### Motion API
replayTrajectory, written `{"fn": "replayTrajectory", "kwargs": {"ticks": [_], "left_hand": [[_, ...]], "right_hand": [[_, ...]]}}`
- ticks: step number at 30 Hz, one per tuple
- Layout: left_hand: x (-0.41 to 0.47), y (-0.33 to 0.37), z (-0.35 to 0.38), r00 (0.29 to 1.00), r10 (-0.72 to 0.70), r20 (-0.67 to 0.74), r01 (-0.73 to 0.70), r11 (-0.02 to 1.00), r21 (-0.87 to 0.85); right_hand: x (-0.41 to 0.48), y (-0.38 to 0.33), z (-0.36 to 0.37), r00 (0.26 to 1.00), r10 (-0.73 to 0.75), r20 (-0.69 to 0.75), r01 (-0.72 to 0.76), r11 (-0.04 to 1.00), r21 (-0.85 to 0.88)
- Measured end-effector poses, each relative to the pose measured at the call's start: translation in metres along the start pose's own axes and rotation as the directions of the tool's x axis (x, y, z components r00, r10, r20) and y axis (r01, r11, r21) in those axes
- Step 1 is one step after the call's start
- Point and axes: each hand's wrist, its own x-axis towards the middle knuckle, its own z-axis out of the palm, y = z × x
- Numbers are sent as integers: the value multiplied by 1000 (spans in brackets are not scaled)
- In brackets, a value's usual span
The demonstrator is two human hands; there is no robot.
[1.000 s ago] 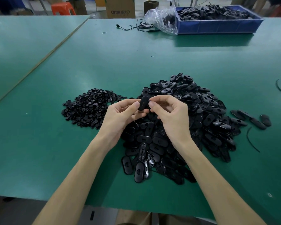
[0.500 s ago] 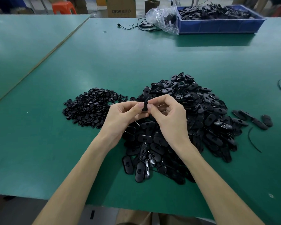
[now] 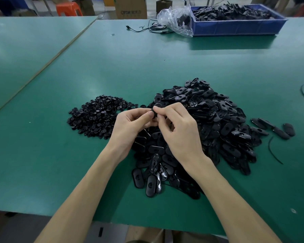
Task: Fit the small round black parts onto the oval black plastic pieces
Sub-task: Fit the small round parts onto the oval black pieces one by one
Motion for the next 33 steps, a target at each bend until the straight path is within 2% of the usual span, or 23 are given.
{"fn": "replayTrajectory", "kwargs": {"ticks": [3,6,9,12,14,26,33], "left_hand": [[0,-1,-2,1000,2,1,-2,1000,5],[1,0,-2,1000,5,-8,-5,1000,12],[1,1,-2,1000,11,15,-12,999,31],[-1,2,0,997,19,76,-24,997,71],[-2,2,0,995,24,98,-33,995,94],[-3,3,1,997,29,77,-37,993,111],[-5,6,4,996,40,83,-53,986,159]], "right_hand": [[-1,-1,1,999,-34,23,34,999,1],[1,-2,0,1000,1,20,-2,998,66],[5,-2,-1,990,139,-18,-132,971,198],[8,-2,-4,963,270,19,-262,912,316],[8,-2,-6,951,308,39,-301,884,357],[7,-5,-9,939,337,70,-329,818,473],[4,-4,-7,951,299,75,-302,852,428]]}}
